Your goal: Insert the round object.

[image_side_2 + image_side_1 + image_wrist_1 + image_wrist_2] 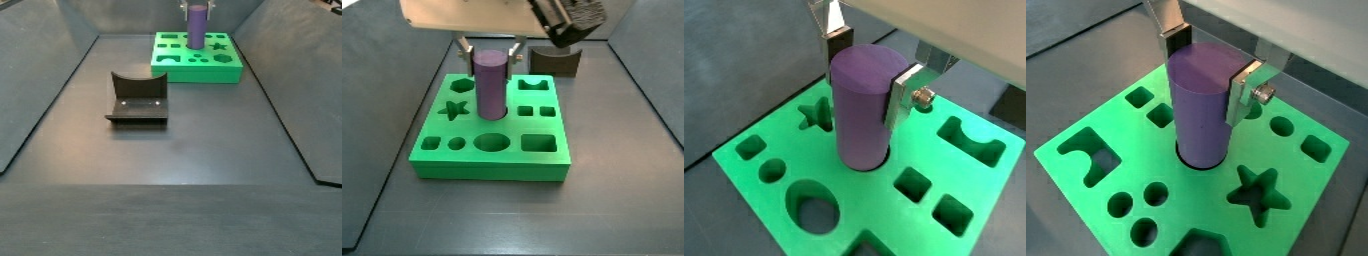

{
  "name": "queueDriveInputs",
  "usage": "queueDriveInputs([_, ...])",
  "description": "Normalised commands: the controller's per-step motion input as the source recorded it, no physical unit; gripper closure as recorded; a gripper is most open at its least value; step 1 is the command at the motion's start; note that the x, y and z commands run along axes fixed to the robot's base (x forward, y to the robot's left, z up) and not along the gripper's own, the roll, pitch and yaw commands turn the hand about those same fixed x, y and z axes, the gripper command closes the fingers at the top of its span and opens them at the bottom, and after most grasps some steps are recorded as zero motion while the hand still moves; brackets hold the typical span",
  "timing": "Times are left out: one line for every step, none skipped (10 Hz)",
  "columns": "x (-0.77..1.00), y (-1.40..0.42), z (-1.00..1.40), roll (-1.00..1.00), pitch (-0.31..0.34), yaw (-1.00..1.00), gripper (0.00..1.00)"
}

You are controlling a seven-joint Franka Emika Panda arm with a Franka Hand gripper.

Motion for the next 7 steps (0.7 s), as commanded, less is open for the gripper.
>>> queueDriveInputs([0.19, 0.0, -0.97, 0.18, 0.0, 0.0, 1.0])
queueDriveInputs([0.11, 0.0, -1.0, 0.16, 0.0, 0.0, 1.0])
queueDriveInputs([0.0, 0.0, -1.0, 0.12, -0.019, 0.05, 1.0])
queueDriveInputs([0.0, 0.0, -1.0, 0.11, -0.02, 0.06, 1.0])
queueDriveInputs([-0.01, -0.05, -1.0, 0.0, -0.071, 0.0, 1.0])
queueDriveInputs([-0.07, 0.0, -0.65, -0.17, -0.176, 0.0, 1.0])
queueDriveInputs([-0.01, -0.13, -0.15, 0.04, -0.073, 0.01, 1.0])
